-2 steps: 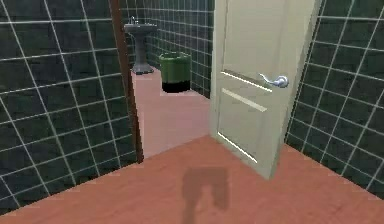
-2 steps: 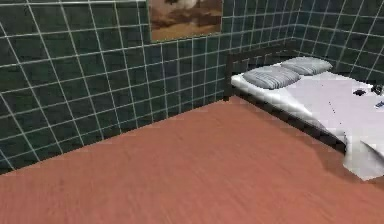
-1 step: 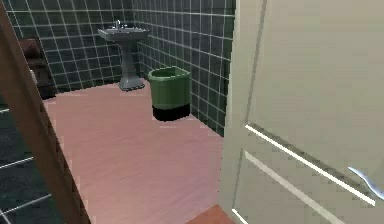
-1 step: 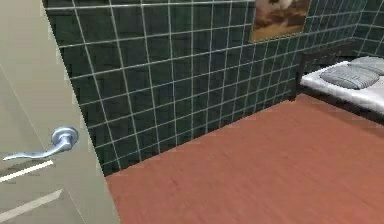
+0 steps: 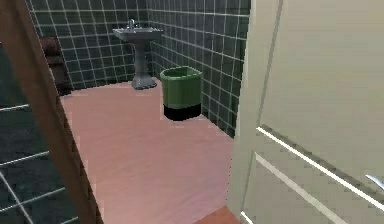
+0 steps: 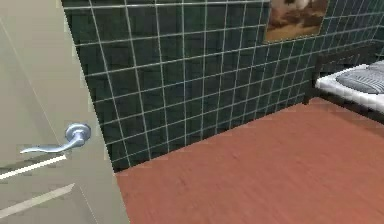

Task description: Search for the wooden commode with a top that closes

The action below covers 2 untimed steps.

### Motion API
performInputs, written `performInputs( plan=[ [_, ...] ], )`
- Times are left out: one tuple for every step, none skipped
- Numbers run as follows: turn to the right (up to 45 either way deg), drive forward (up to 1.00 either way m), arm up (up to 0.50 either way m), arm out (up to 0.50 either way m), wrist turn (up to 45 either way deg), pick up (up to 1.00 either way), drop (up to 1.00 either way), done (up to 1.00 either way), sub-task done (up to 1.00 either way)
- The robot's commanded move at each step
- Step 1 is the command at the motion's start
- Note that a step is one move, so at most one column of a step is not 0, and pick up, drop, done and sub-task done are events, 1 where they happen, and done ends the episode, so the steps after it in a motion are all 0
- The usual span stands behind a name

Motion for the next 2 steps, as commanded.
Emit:
performInputs(
  plan=[
    [0.0, 0.85, 0.00, 0.00, 0.0, 0.00, 0.00, 0.00, 0.00],
    [-36.0, 0.00, 0.00, 0.00, 0.0, 0.00, 0.00, 0.00, 0.00]
  ],
)
